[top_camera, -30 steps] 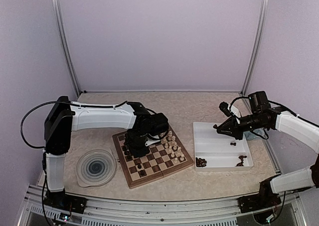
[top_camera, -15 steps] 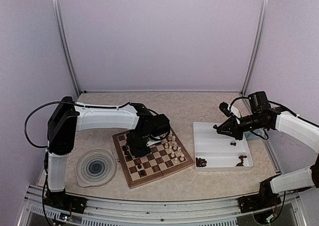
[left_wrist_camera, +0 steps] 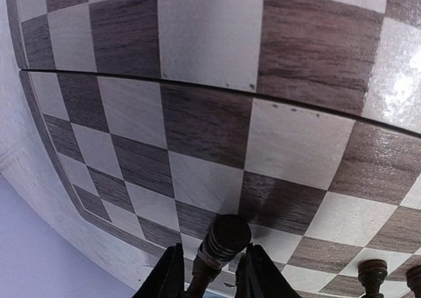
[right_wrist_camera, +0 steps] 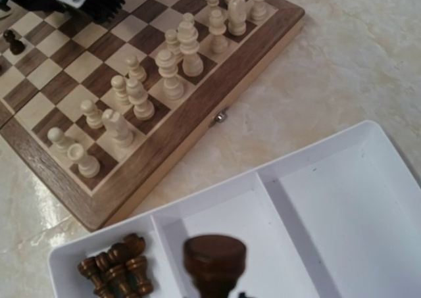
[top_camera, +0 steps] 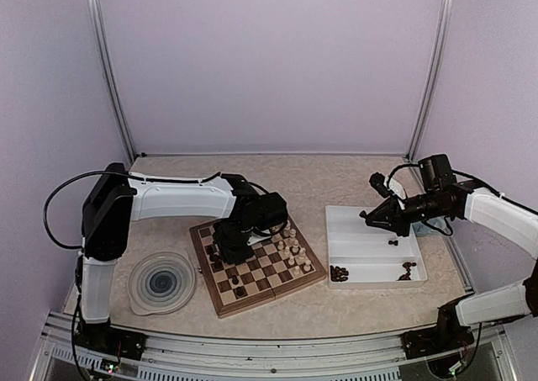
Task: Set up the chess pieces on the board
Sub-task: Place the knight at d7, then pass from the right arm to the left, then pass from the left arm to the right
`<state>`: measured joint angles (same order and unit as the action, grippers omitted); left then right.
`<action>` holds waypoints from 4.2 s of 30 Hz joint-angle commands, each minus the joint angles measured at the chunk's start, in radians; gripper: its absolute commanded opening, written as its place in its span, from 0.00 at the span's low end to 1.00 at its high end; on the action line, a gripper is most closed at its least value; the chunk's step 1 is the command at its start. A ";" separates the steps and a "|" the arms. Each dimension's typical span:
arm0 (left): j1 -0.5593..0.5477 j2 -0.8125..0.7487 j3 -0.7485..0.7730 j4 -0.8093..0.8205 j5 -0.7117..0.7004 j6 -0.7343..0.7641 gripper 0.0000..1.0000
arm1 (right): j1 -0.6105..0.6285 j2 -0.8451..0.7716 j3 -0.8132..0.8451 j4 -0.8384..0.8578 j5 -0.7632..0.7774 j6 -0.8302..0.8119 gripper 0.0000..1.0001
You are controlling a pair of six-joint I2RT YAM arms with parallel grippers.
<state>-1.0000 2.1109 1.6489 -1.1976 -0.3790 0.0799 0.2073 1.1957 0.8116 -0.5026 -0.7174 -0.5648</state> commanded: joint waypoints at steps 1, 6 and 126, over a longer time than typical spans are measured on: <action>0.004 0.000 0.057 0.016 -0.037 -0.008 0.34 | -0.011 -0.007 -0.014 0.010 -0.008 -0.013 0.00; 0.010 -0.044 0.094 0.033 -0.027 -0.041 0.37 | -0.011 -0.004 -0.014 0.009 -0.010 -0.014 0.00; 0.042 -0.068 -0.321 2.262 0.938 -1.048 0.16 | 0.085 0.196 0.269 0.312 -0.697 0.690 0.52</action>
<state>-0.9543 2.0228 1.3010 1.0393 0.5678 -0.9642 0.2810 1.3785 1.0573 -0.2337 -1.3830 0.0956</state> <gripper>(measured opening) 0.171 0.550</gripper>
